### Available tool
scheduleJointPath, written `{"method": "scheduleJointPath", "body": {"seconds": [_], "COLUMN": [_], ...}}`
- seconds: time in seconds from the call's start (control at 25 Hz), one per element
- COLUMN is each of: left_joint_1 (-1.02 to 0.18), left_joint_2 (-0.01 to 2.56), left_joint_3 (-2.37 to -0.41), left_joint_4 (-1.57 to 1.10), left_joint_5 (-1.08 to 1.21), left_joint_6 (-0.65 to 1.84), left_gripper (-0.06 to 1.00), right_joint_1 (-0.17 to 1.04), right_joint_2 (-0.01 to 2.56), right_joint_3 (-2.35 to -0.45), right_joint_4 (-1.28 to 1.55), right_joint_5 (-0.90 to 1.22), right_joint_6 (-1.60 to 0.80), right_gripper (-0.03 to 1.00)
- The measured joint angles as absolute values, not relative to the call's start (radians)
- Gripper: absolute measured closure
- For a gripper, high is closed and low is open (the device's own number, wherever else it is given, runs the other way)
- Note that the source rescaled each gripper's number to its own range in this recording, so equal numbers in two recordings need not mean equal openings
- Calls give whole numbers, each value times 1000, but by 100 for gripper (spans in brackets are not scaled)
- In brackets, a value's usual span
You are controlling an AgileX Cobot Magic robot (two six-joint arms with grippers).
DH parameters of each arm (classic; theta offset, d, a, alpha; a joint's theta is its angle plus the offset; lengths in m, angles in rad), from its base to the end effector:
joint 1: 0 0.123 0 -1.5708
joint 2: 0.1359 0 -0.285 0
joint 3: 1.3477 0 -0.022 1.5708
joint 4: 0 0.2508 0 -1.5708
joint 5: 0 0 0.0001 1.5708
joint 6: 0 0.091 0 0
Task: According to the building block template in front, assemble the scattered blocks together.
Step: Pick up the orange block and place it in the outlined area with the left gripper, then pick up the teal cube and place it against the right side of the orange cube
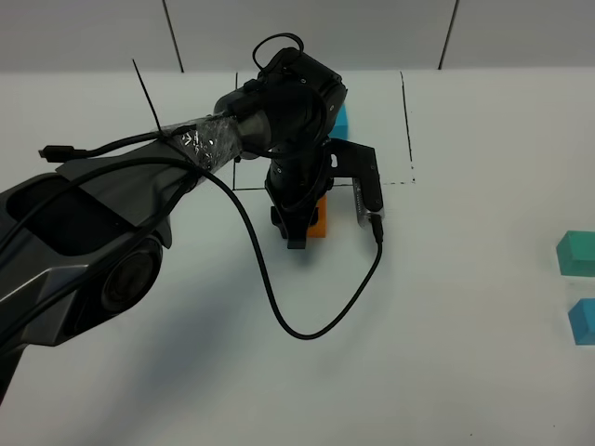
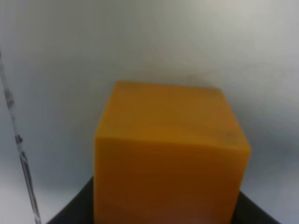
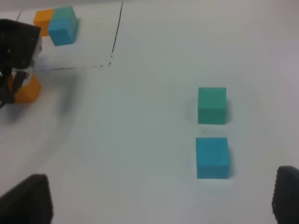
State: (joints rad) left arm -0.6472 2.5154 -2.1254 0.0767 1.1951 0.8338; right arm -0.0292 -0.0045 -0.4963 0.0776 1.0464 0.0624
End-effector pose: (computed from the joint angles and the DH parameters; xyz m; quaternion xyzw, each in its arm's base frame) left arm 0.4060 -0.2987 0.1129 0.6831 0.7285 0.0394 0.0329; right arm -0.0045 0.0062 0.2776 0.0376 0.8478 0.0475 0.5268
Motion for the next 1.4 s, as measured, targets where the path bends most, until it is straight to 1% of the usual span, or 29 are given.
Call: {"method": "scheduleJointPath", "body": {"seconds": [0.32, 0.68, 0.76, 0.8, 0.84, 0.92, 1.04, 1.16, 1.24, 1.28, 1.4], "left_joint_1": [-647, -647, -647, -647, -647, -647, -647, -647, -647, -647, -647], "left_joint_2": [2517, 2517, 2517, 2518, 2521, 2524, 2524, 2524, 2520, 2516, 2481], "left_joint_3": [-2127, -2127, -2127, -2127, -2127, -2127, -2127, -2127, -2127, -2127, -2127], "left_joint_4": [67, 67, 67, 65, 62, 62, 62, 59, 58, 58, 51], "left_joint_5": [1195, 1195, 1195, 1195, 1195, 1195, 1195, 1195, 1195, 1195, 1195], "left_joint_6": [743, 741, 741, 741, 741, 740, 740, 740, 727, 717, 662], "left_gripper": [93, 93, 91, 88, 81, 63, 31, 6, -3, -5, -6], "right_joint_1": [-29, -29, -29, -29, -29, -29, -29, -29, -29, -29, -29], "right_joint_2": [-4, -4, -4, -4, -4, -4, -4, -6, -8, -8, -8], "right_joint_3": [-496, -496, -496, -496, -496, -496, -496, -496, -496, -496, -496], "right_joint_4": [77, 77, 77, 77, 77, 77, 77, 76, 76, 76, 76], "right_joint_5": [1046, 1046, 1046, 1046, 1046, 1046, 1046, 1046, 1046, 1046, 1046], "right_joint_6": [65, 65, 65, 65, 65, 65, 65, 65, 65, 65, 65], "right_gripper": [9, 9, 10, 10, 11, 11, 12, 14, 14, 14, 14]}}
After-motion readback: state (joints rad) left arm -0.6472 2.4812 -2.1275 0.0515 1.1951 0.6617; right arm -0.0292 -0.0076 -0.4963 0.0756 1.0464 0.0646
